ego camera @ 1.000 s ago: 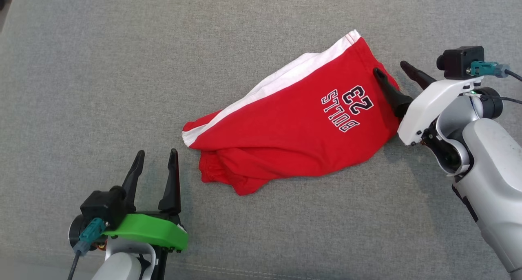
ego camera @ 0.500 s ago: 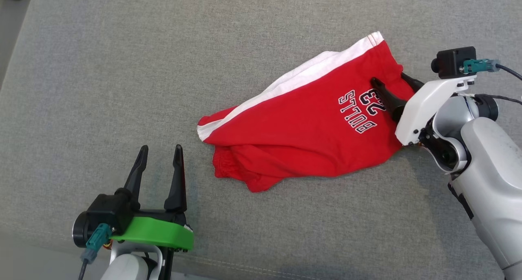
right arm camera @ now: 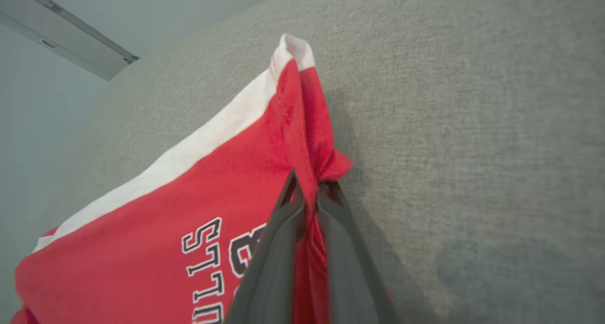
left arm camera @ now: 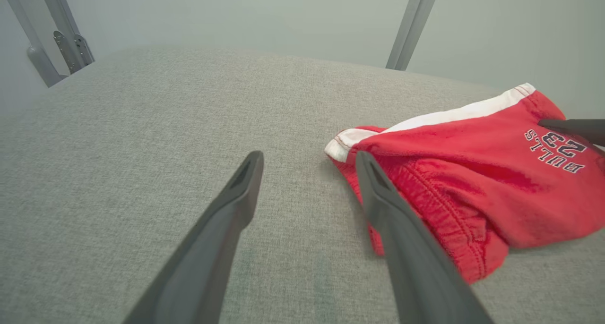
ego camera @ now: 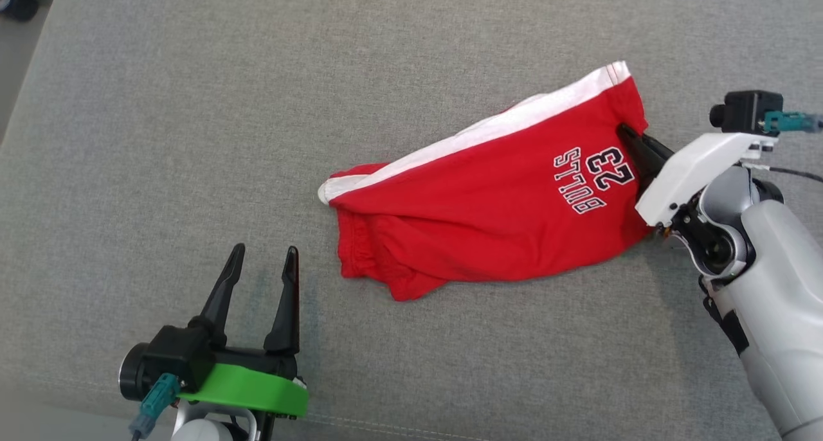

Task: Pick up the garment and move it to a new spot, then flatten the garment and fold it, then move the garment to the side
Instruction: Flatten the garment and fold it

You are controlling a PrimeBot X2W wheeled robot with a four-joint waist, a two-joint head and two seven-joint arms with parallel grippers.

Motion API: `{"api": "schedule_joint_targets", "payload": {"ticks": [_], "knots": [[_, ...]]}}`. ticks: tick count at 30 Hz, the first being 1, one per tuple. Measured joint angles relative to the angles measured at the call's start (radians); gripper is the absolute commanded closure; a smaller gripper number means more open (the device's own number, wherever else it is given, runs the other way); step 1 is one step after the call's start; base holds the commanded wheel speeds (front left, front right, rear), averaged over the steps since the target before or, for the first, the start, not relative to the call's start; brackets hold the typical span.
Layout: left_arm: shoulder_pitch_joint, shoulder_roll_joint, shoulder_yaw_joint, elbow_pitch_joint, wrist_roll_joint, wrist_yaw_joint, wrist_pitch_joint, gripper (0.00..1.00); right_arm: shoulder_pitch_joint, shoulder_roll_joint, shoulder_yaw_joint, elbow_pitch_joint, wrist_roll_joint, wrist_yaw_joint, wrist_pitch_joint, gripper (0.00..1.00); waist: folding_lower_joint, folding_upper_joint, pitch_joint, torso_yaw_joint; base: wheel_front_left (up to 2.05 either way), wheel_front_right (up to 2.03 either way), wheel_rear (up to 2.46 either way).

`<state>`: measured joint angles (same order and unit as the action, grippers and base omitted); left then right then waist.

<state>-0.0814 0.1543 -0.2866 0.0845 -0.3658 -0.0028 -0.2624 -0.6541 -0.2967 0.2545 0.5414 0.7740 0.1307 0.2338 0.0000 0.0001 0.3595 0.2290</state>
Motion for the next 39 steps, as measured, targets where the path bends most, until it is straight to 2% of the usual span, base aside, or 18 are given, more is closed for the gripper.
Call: {"api": "schedule_joint_targets", "payload": {"ticks": [5, 12, 23, 28, 33, 36, 39], "knots": [[0.044, -0.02, 0.049, -0.019, 0.047, -0.041, 0.0, 0.0, 0.096, -0.012, -0.056, -0.049, 0.053, 0.0, -0.017, 1.0, 0.0, 0.0, -0.034, -0.027, 0.0, 0.0, 0.0], [0.121, -0.042, 0.113, -0.019, 0.081, -0.064, 0.0, 0.0, 0.222, -0.016, -0.145, -0.072, 0.089, 0.0, -0.03, 1.0, 0.0, 0.0, -0.091, -0.091, 0.0, 0.0, 0.0], [0.195, -0.073, 0.153, -0.03, 0.114, -0.087, 0.0, 0.0, 0.268, -0.018, -0.293, -0.044, 0.046, 0.0, -0.075, 1.0, 0.0, 0.0, -0.167, -0.222, 0.0, 0.0, 0.0], [0.194, -0.082, 0.158, -0.029, 0.121, -0.096, 0.0, 0.0, 0.265, 0.029, -0.267, -0.188, 0.007, 0.0, -0.053, 1.0, 0.0, 0.0, -0.192, -0.24, 0.0, 0.0, 0.0], [0.197, -0.09, 0.158, -0.024, 0.123, -0.103, 0.0, 0.0, 0.268, 0.146, -0.211, -0.34, -0.038, 0.0, 0.005, 1.0, 0.0, 0.0, -0.197, -0.216, 0.0, 0.0, 0.0], [0.194, -0.096, 0.156, -0.024, 0.123, -0.105, 0.0, 0.0, 0.272, 0.219, -0.172, -0.377, -0.076, 0.0, 0.036, 1.0, 0.0, 0.0, -0.194, -0.19, 0.0, 0.0, 0.0], [0.188, -0.099, 0.145, -0.019, 0.122, -0.108, 0.0, 0.0, 0.278, 0.244, -0.131, -0.375, -0.098, 0.0, 0.042, 1.0, 0.0, 0.0, -0.186, -0.16, 0.0, 0.0, 0.0]]}}
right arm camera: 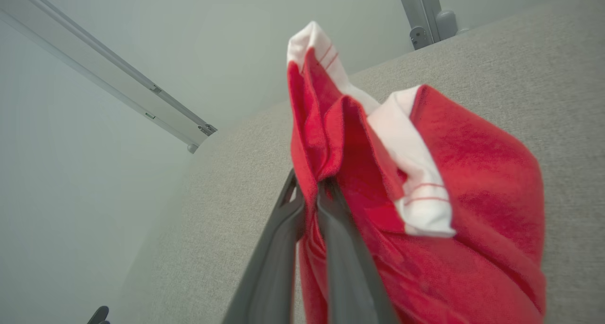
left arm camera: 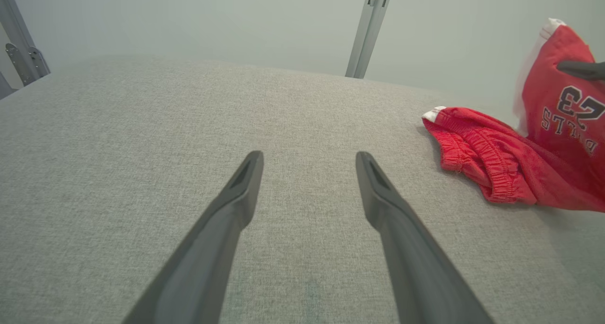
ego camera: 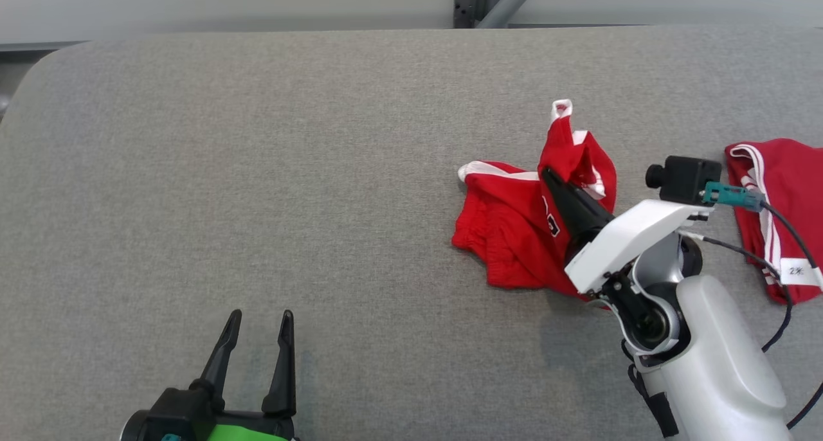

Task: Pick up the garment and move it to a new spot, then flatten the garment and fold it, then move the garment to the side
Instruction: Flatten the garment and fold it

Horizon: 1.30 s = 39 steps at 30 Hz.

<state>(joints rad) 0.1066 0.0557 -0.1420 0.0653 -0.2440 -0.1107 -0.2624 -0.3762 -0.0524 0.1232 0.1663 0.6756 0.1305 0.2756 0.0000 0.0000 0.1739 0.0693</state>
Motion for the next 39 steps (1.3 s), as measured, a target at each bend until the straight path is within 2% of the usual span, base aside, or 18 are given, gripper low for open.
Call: {"api": "schedule_joint_targets", "payload": {"ticks": [8, 15, 16, 17, 22, 26, 34, 39], "knots": [[-0.024, -0.003, -0.021, 0.025, -0.012, -0.003, 0.0, 0.0, -0.02, 0.003, 0.121, 0.186, 0.053, 0.0, -0.107, 1.0, 0.0, 0.0, 0.03, 0.077, 0.0, 0.0, 0.0], [-0.029, -0.004, -0.037, 0.046, -0.027, 0.0, 0.0, 0.0, -0.099, 0.002, 0.183, 0.343, 0.05, 0.0, -0.203, 1.0, 0.0, 0.0, 0.034, 0.108, 0.0, 0.0, 0.0], [-0.03, -0.004, -0.04, 0.049, -0.027, 0.001, 0.0, 0.0, -0.11, 0.002, 0.196, 0.359, 0.035, 0.0, -0.217, 0.61, 0.0, 0.0, 0.032, 0.109, 0.0, 0.0, 0.0], [-0.03, -0.004, -0.042, 0.05, -0.027, 0.002, 0.0, 0.0, -0.119, 0.002, 0.211, 0.372, 0.017, 0.0, -0.229, 0.0, 0.0, 0.0, 0.029, 0.109, 0.0, 0.0, 0.0], [-0.026, -0.004, -0.042, 0.058, -0.03, 0.006, 0.0, 0.0, -0.13, 0.003, 0.278, 0.378, -0.001, 0.0, -0.26, 0.0, 0.0, 0.0, 0.01, 0.105, 0.0, 0.0, 0.0], [-0.009, -0.004, -0.03, 0.058, -0.03, 0.015, 0.0, 0.0, -0.091, 0.003, 0.267, 0.313, -0.014, 0.0, -0.29, 0.0, 0.0, 0.0, -0.01, 0.095, 0.0, 0.0, 0.0], [0.033, -0.005, -0.015, 0.03, -0.037, 0.033, 0.0, 0.0, 0.13, -0.03, 0.081, 0.048, -0.231, 0.0, -0.322, 0.0, 0.0, 0.0, -0.045, 0.039, 0.0, 0.0, 0.0], [0.038, -0.005, -0.015, 0.025, -0.037, 0.036, 0.0, 0.0, 0.218, -0.04, 0.0, -0.028, -0.351, 0.0, -0.361, 0.0, 0.0, 0.0, -0.056, 0.016, 0.0, 0.0, 0.0]]}}
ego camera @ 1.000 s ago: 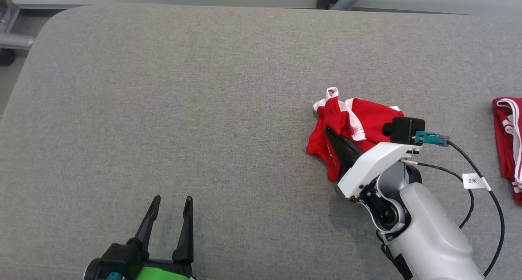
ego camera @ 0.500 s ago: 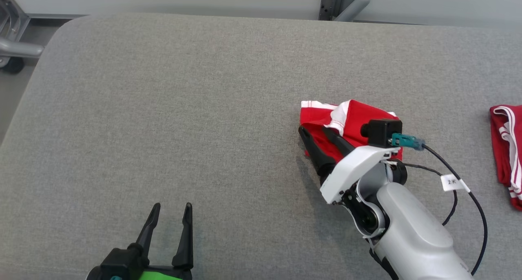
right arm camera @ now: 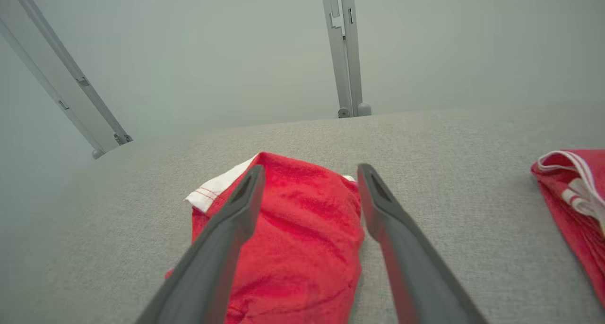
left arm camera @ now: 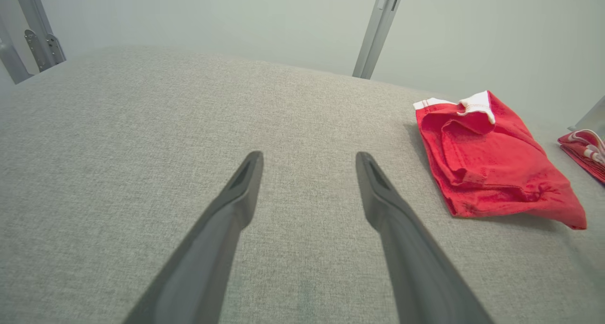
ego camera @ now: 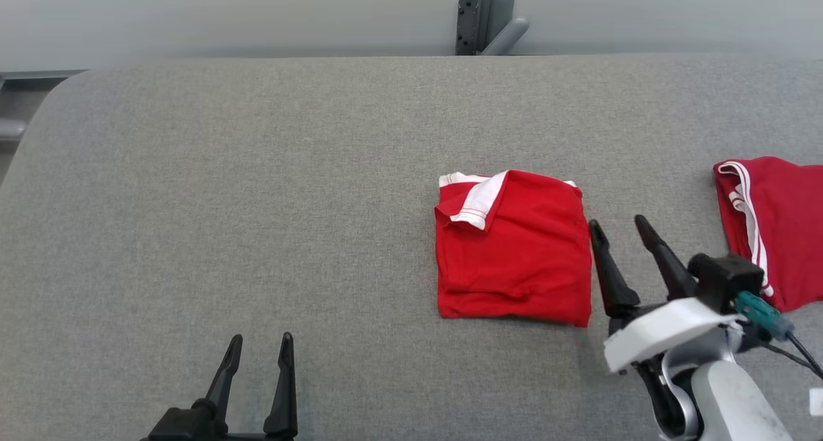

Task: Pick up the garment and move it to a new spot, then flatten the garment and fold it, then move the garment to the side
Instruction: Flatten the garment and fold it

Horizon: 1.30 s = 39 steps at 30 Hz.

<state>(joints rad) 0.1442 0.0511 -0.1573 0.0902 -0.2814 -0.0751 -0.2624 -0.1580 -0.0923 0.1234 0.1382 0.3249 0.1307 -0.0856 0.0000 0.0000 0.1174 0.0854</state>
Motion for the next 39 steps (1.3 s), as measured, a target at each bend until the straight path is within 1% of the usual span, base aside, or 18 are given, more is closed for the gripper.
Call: {"api": "schedule_joint_targets", "payload": {"ticks": [2, 4, 7, 10, 13, 14, 15, 16, 21, 25, 28, 32, 39], "knots": [[0.004, 0.0, -0.001, 0.001, 0.0, 0.0, 0.0, 0.0, 0.04, 0.001, -0.043, -0.015, -0.051, 0.0, -0.04, 0.0, 0.0, 0.0, -0.009, -0.007, 0.0, 0.0, 0.0], [0.008, 0.0, 0.001, 0.001, 0.001, 0.0, 0.0, 0.0, 0.076, 0.0, -0.08, -0.019, -0.139, 0.0, -0.094, 0.0, 0.0, 0.0, -0.02, -0.012, 0.0, 0.0, 0.0], [0.015, 0.0, 0.007, -0.004, 0.001, 0.0, 0.0, 0.0, 0.116, 0.011, -0.158, -0.009, -0.214, 0.0, -0.148, 0.0, 0.0, 0.0, -0.032, -0.018, 0.0, 0.0, 0.0], [0.017, 0.0, 0.013, -0.011, 0.002, 0.0, 0.0, 0.0, 0.14, 0.02, -0.212, 0.014, -0.277, 0.0, -0.17, 0.0, 0.0, 0.0, -0.039, -0.021, 0.0, 0.0, 0.0], [0.02, 0.0, 0.018, -0.014, 0.004, -0.001, 0.0, 0.0, 0.155, 0.028, -0.239, 0.033, -0.309, 0.0, -0.175, 0.0, 0.0, 0.0, -0.039, -0.018, 0.0, 0.0, 0.0], [0.02, 0.0, 0.02, -0.014, 0.004, -0.001, 0.0, 0.0, 0.155, 0.03, -0.245, 0.032, -0.312, 0.0, -0.176, 0.41, 0.0, 0.0, -0.039, -0.017, 0.0, 0.0, 0.0], [0.02, 0.0, 0.021, -0.014, 0.004, -0.001, 0.0, 0.0, 0.156, 0.03, -0.246, 0.034, -0.314, 0.0, -0.176, 0.73, 0.0, 0.0, -0.038, -0.015, 0.0, 0.0, 0.0], [0.02, 0.0, 0.02, -0.014, 0.004, -0.001, 0.0, 0.0, 0.158, 0.032, -0.245, 0.039, -0.309, 0.0, -0.176, 1.0, 0.0, 0.0, -0.036, -0.012, 0.0, 0.0, 0.0], [0.017, 0.0, 0.018, -0.017, 0.004, -0.002, 0.0, 0.0, 0.153, 0.037, -0.207, 0.032, -0.288, 0.0, -0.176, 1.0, 0.0, 0.0, -0.019, 0.003, 0.0, 0.0, 0.0], [-0.001, 0.0, 0.013, -0.022, 0.004, -0.004, 0.0, 0.0, 0.081, 0.04, -0.141, 0.046, -0.281, 0.0, -0.176, 1.0, 0.0, 0.0, 0.01, 0.015, 0.0, 0.0, 0.0], [-0.029, 0.0, 0.01, -0.023, 0.004, -0.009, 0.0, 0.0, 0.001, 0.041, -0.077, 0.119, -0.281, 0.0, -0.177, 1.0, 0.0, 0.0, 0.04, 0.024, 0.0, 0.0, 0.0], [-0.063, 0.0, 0.0, -0.018, 0.003, -0.013, 0.0, 0.0, -0.121, 0.043, -0.002, 0.235, -0.248, 0.0, -0.159, 1.0, 0.0, 0.0, 0.082, 0.038, 0.0, 0.0, 0.0], [-0.085, 0.0, -0.009, -0.002, -0.007, -0.018, 0.0, 0.0, -0.252, 0.043, 0.047, 0.392, -0.25, 0.0, -0.127, 1.0, 0.0, 0.0, 0.127, 0.079, 0.0, 0.0, 0.0]]}}
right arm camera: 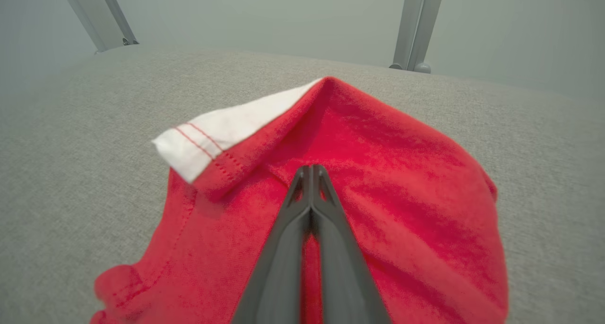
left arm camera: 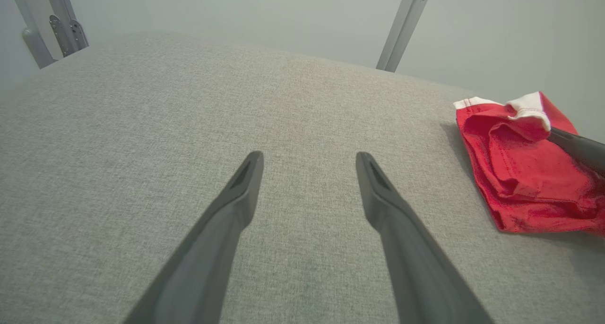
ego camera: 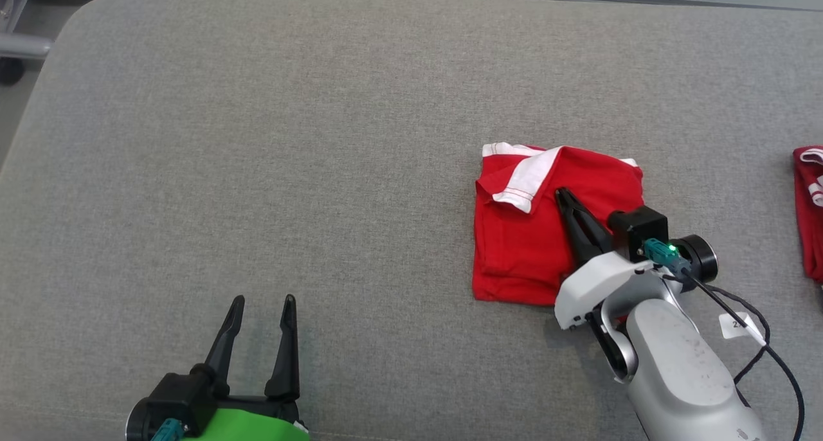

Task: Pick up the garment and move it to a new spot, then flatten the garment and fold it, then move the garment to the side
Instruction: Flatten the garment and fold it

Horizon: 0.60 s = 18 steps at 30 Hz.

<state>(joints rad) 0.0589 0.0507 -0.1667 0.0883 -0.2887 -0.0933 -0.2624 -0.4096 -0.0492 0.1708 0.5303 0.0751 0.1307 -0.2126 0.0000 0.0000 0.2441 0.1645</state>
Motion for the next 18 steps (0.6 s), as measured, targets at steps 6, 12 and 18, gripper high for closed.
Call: {"api": "schedule_joint_targets", "payload": {"ticks": [6, 12, 18], "knots": [[-0.01, 0.0, -0.01, 0.01, -0.006, 0.0, 0.0, 0.0, -0.081, 0.0, 0.027, 0.079, 0.021, 0.0, 0.01, 1.0, 0.0, 0.0, 0.011, 0.036, 0.0, 0.0, 0.0], [-0.02, 0.0, -0.019, 0.01, -0.023, 0.01, 0.0, 0.0, -0.146, 0.0, 0.048, 0.154, 0.033, 0.0, 0.037, 1.0, 0.0, 0.0, 0.009, 0.069, 0.0, 0.0, 0.0], [-0.02, 0.0, -0.038, 0.013, -0.035, 0.016, 0.0, 0.0, -0.218, 0.0, 0.053, 0.221, 0.041, 0.0, 0.049, 1.0, 0.0, 0.0, 0.007, 0.105, 0.0, 0.0, 0.0]]}}
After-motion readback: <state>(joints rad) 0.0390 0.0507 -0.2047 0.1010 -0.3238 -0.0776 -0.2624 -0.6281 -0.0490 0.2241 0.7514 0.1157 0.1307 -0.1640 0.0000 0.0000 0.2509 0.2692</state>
